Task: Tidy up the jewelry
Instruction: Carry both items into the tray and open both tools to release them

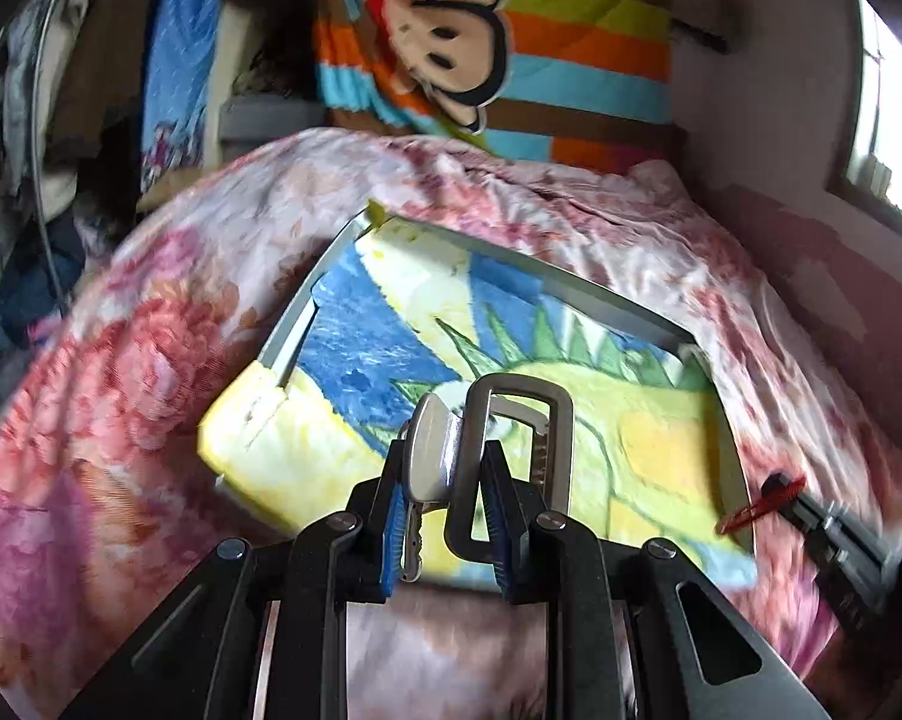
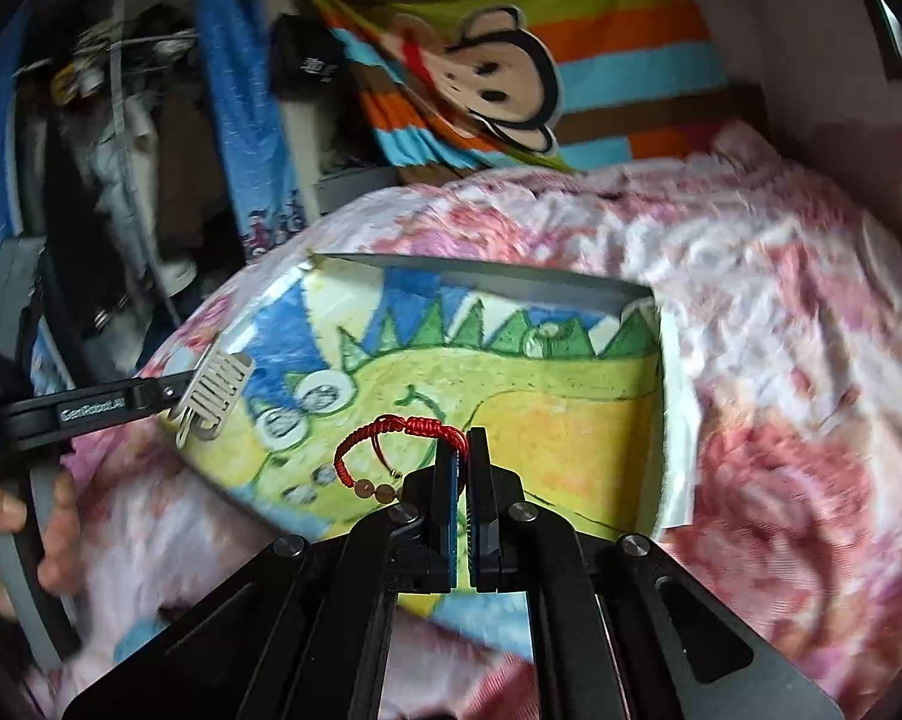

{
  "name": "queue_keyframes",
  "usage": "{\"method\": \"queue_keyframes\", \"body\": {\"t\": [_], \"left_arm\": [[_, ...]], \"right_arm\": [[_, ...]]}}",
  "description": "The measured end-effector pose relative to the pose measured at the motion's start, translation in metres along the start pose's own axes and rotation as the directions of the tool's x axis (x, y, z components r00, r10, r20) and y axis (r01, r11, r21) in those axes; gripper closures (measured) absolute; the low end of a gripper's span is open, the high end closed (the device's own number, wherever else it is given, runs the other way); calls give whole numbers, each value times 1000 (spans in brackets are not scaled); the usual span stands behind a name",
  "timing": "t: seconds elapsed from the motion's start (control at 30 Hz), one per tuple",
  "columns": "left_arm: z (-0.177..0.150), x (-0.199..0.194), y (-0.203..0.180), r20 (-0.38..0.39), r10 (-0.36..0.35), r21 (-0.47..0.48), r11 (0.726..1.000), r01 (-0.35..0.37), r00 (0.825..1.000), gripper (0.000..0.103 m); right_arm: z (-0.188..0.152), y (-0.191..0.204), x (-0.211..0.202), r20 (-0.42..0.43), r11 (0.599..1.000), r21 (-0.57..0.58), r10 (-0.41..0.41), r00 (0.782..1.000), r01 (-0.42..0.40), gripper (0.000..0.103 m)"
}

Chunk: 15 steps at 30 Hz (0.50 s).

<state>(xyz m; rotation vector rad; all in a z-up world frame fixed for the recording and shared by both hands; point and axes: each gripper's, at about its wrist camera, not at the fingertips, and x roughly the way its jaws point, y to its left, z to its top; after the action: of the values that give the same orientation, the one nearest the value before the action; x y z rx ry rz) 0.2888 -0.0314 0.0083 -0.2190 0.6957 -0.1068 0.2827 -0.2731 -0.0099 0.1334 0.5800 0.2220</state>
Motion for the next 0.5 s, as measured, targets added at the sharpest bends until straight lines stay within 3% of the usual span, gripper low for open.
{"method": "queue_keyframes", "body": {"t": [0.1, 0.33, 0.5], "left_arm": [[2, 19, 9, -11, 1, -41, 999, -1, 1000, 81], [1, 48, 26, -48, 80, -68, 994, -83, 996, 81], [-1, 48, 19, -38, 104, -33, 994, -105, 994, 80]], "right_arm": [[-4, -3, 23, -30, 999, 49, -1, 1000, 3, 100], [-17, -5, 56, -133, 997, 81, -9, 991, 20, 100], [-22, -13, 61, -158, 993, 116, 2, 987, 16, 95]]}}
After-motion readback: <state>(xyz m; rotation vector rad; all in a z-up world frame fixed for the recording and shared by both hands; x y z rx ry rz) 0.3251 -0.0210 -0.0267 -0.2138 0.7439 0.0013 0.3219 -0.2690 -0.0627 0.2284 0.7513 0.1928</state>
